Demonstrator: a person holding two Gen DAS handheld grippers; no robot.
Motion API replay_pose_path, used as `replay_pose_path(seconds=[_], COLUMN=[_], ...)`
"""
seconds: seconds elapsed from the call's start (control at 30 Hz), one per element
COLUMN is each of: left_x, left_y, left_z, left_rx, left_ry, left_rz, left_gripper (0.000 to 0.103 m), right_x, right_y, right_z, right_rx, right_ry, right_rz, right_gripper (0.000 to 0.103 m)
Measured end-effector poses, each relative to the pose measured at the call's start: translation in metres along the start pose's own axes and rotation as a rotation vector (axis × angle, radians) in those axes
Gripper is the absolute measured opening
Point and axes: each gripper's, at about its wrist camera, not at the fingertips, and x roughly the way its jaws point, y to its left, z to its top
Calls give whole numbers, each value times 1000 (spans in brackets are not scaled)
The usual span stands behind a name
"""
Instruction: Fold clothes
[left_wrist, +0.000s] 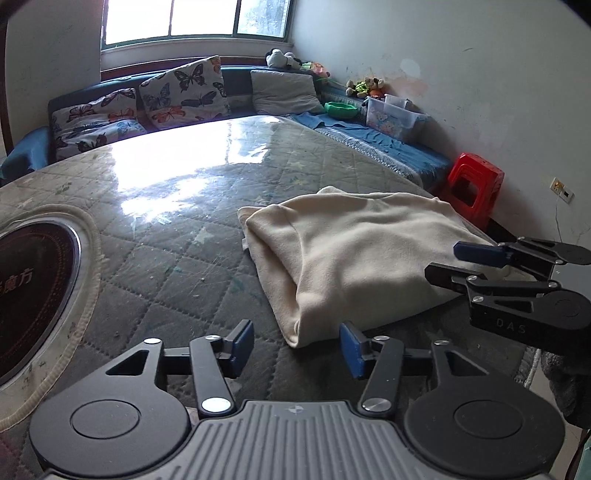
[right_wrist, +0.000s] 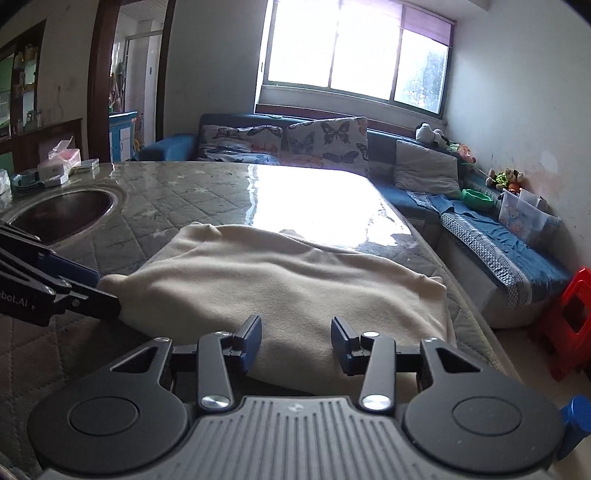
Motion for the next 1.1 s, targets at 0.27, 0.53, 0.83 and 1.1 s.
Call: replay_pose_path(seconds=[0.27,0.53,0.83,1.1], left_x=[-10,-22,-33,-42], left_y=[9,15,16,17], left_z=[-9,-20,-29,-38], left_rx=[-38,-59,-94,-97], left_ry=[28,22,22,16], left_rz=[51,77,84,108], left_gripper=[83,97,103,103], right_x=[-4,-14,-27,-35], right_y=[11,14,19,22], right_z=[0,-2,-5,-12], right_rx=[20,57,80,97], right_ry=[6,10,6,12], right_rz=[17,11,-41,-73], right_gripper=[59,85,101,103])
